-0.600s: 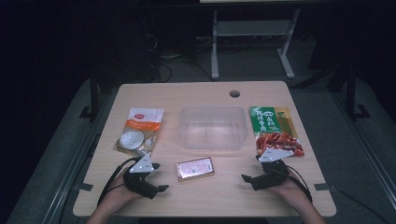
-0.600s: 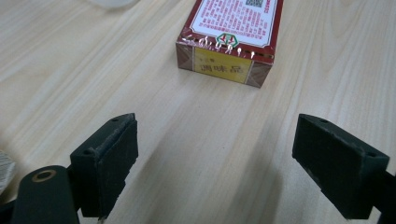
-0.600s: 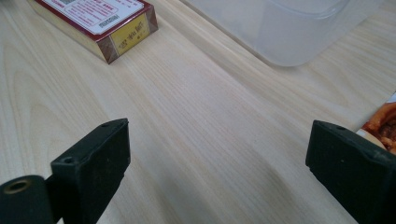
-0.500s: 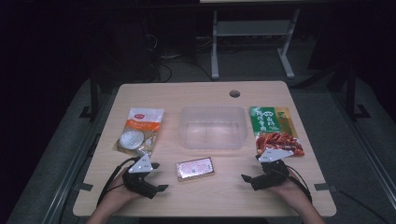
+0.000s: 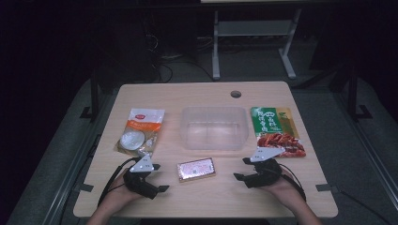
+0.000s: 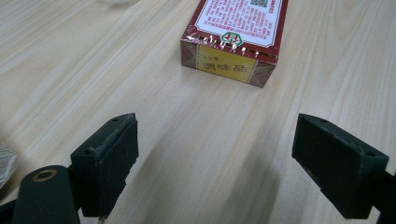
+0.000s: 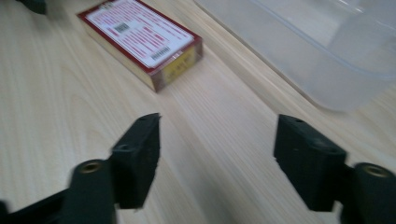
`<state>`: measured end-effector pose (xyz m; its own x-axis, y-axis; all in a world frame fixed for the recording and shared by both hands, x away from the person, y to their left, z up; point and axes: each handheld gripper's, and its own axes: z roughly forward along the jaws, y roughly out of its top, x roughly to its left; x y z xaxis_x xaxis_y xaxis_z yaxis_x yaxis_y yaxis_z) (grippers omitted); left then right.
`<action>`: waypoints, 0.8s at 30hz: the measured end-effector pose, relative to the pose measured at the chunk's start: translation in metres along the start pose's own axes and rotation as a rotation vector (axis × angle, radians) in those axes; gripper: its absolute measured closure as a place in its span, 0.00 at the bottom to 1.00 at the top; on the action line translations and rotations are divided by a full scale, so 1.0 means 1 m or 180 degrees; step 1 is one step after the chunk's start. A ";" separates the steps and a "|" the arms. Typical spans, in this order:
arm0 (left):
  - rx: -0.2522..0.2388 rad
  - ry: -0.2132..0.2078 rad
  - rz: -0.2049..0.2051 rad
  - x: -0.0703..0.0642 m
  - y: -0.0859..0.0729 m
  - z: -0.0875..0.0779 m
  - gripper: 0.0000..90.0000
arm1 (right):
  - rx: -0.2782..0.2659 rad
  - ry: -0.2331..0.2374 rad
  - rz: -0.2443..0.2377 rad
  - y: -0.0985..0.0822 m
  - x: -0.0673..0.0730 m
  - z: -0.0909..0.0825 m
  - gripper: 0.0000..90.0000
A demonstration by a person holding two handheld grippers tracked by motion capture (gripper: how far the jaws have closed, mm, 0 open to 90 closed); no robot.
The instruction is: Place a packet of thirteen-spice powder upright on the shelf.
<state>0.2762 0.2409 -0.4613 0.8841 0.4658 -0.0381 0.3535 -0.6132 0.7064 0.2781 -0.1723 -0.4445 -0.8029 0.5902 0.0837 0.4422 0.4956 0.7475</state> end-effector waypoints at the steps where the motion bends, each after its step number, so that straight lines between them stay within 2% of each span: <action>1: 0.0000 0.0000 0.0000 0.000 0.000 0.000 0.16 | 0.0000 0.0000 0.0000 0.000 0.000 0.000 0.41; 2: -0.0007 0.0006 -0.0004 -0.001 0.000 0.000 0.16 | 0.0005 0.0034 -0.0020 0.005 0.002 0.003 0.48; 4: -0.0020 0.0010 -0.0004 -0.001 0.001 -0.001 0.16 | -0.0013 0.0077 -0.0052 0.009 0.003 0.006 0.55; 6: -0.0010 0.0017 0.0001 -0.001 0.001 -0.002 0.16 | -0.0041 0.0140 -0.0028 0.014 0.003 0.009 0.60; 8: 0.0000 0.0014 0.0007 -0.001 0.000 -0.002 0.16 | -0.0039 0.0172 -0.0085 0.019 0.003 0.014 0.67; 10: 0.0011 0.0013 0.0004 -0.001 0.000 -0.002 0.16 | -0.0031 0.0186 -0.0106 0.021 0.003 0.016 0.69; 14: -0.0001 0.0013 -0.0005 -0.001 0.000 -0.002 0.16 | 0.0036 0.0235 -0.0151 0.031 0.004 0.028 0.90; 16: -0.0005 0.0007 -0.0012 -0.001 -0.001 -0.002 0.16 | 0.0009 0.0272 -0.0147 0.034 0.004 0.033 0.97; 17: 0.0001 0.0008 -0.0018 -0.001 -0.001 -0.002 0.16 | 0.0021 0.0278 -0.0165 0.036 0.004 0.035 0.99; 24: -0.0026 0.0036 -0.0014 0.000 -0.001 -0.004 0.16 | -0.0034 0.0231 -0.0262 0.055 0.006 0.049 1.00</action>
<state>0.2744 0.2445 -0.4592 0.8790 0.4756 -0.0333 0.3549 -0.6060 0.7119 0.3170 -0.1099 -0.4348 -0.8634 0.4999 0.0690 0.3696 0.5334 0.7609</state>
